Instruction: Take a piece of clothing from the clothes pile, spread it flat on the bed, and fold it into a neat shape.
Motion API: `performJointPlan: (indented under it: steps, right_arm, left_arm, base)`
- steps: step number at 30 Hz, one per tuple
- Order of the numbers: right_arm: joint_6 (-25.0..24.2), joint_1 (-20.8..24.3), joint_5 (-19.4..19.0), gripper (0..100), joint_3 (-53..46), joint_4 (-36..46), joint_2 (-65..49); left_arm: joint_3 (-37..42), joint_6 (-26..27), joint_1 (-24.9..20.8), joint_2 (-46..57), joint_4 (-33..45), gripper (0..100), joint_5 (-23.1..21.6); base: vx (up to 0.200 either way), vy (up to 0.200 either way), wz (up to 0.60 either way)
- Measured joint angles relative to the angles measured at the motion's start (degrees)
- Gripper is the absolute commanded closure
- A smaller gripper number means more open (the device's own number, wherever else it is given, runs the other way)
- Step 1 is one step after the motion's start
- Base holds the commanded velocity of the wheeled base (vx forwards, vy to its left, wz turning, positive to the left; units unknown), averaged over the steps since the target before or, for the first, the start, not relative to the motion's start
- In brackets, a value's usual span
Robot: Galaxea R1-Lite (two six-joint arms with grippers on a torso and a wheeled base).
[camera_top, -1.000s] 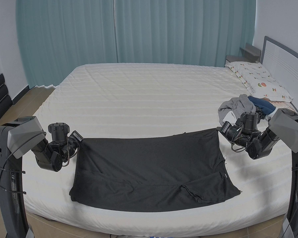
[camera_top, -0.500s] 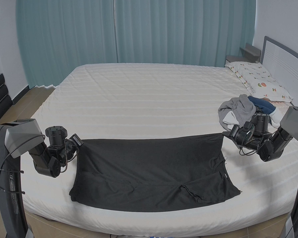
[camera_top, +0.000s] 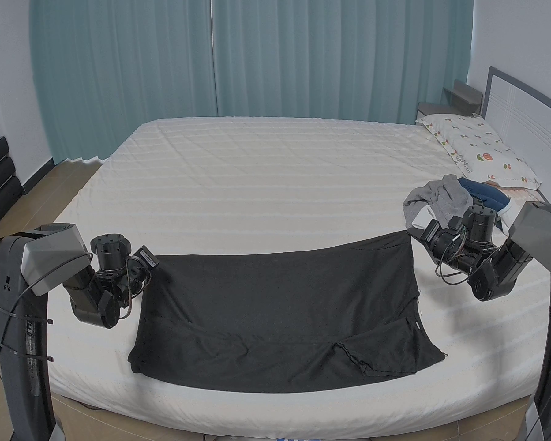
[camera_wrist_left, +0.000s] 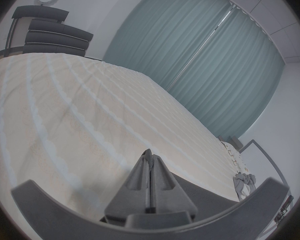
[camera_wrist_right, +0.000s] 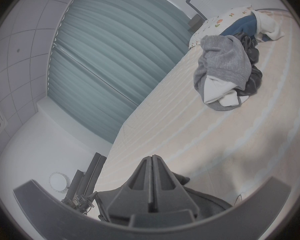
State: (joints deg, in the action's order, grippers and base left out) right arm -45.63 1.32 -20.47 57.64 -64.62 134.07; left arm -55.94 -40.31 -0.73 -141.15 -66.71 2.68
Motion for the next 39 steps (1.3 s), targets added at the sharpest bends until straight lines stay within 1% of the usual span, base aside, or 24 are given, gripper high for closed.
performJointPlan:
  steps: [8, 13, 16, 18, 20, 24, 29, 35, 39]
  right_arm:
    - [-0.07, -0.28, -0.44, 100, -2.13, 0.09, 1.10]
    - [0.11, -0.55, -0.82, 100, -4.11, 0.13, 1.05]
    - [0.17, -0.83, -1.94, 100, -6.31, 0.13, 0.40]
    - [0.30, -0.99, -2.82, 100, -7.91, 0.15, -0.30]
    - [1.51, -1.22, -3.39, 100, -9.85, 0.22, -1.13]
    - [6.28, -2.08, -4.00, 100, -14.26, 0.09, -2.35]
    - [10.96, -2.91, -5.52, 100, -21.13, -0.40, -3.29]
    - [17.44, -3.49, -6.40, 100, -28.21, -2.24, -3.61]
    - [19.03, -3.55, -6.55, 100, -31.23, -4.97, -2.66]
  left_arm:
    - [0.35, -0.16, 0.18, -0.83, -0.13, 100, 0.00]
    - [3.60, 1.18, 0.35, 0.17, -0.33, 100, -0.68]
    - [6.22, 2.60, 0.40, 1.66, -0.35, 100, -1.34]
    - [7.98, 4.66, 0.40, 2.62, -0.49, 100, -2.00]
    - [10.14, 7.63, 0.38, 3.51, -1.39, 100, -2.79]
    - [14.35, 13.25, 0.22, 4.66, -3.83, 100, -3.83]
    - [19.96, 22.47, 0.10, 5.41, -5.03, 100, -5.13]
    - [25.41, 30.11, 0.05, 5.77, -5.55, 100, -6.34]
    - [27.92, 32.84, 0.02, 5.73, -5.63, 100, -6.53]
  base:
    - [0.000, 0.000, 0.00]
    - [0.000, 0.000, 0.00]
    - [0.000, 0.000, 0.00]
    - [0.000, 0.000, 0.00]
    - [0.000, 0.000, 0.00]
    - [0.000, 0.000, 0.00]
    - [0.000, 0.000, 0.00]
    - [0.000, 0.000, 0.00]
    - [0.000, 0.000, 0.00]
